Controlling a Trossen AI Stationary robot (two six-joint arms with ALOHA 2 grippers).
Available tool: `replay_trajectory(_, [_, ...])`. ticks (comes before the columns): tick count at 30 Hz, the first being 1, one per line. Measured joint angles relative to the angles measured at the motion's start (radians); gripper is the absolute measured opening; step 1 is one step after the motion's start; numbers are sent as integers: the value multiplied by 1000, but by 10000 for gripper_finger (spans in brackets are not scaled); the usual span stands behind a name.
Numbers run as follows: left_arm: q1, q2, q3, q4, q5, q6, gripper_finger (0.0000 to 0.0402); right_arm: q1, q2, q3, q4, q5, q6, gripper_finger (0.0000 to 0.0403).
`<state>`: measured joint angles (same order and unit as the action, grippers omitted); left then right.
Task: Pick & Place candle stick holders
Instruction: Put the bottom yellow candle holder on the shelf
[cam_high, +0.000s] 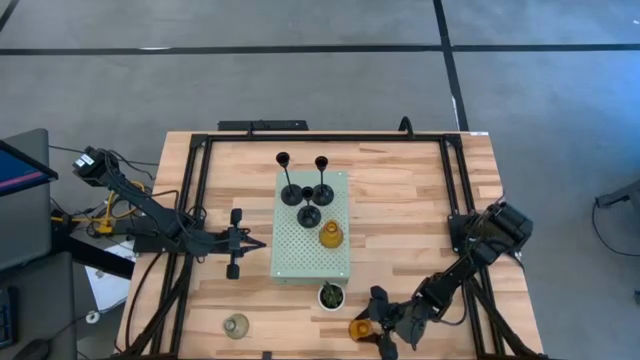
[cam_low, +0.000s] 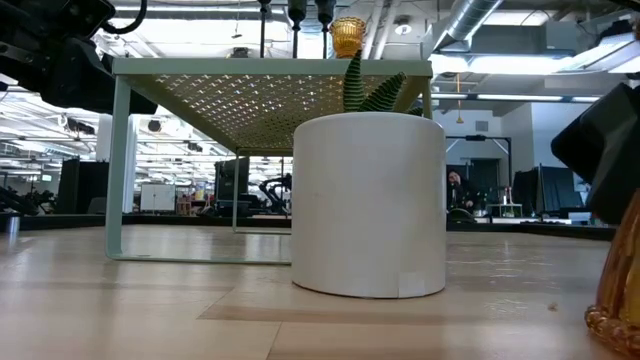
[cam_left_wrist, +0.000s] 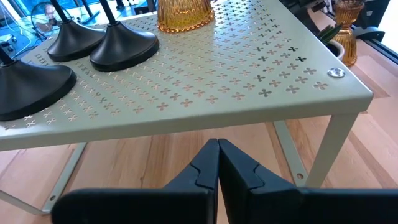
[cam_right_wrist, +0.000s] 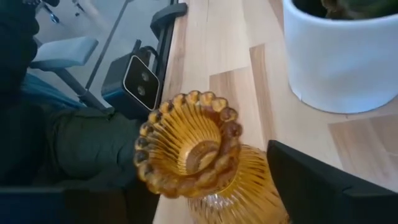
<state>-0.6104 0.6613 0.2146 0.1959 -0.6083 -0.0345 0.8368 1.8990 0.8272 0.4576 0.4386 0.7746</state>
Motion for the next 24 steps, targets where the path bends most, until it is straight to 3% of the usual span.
replay_trajectory(10, [0, 0, 0, 0, 0, 0, 8, 0, -6, 3, 32, 13, -3, 110])
replay_trajectory(18, [0, 0, 0, 0, 0, -1, 8, 0, -38, -2, 61, 1, -41, 111])
replay_trajectory(24, [0, 0, 0, 7, 11, -54, 8, -7, -127, -2, -18, 10, -52, 111])
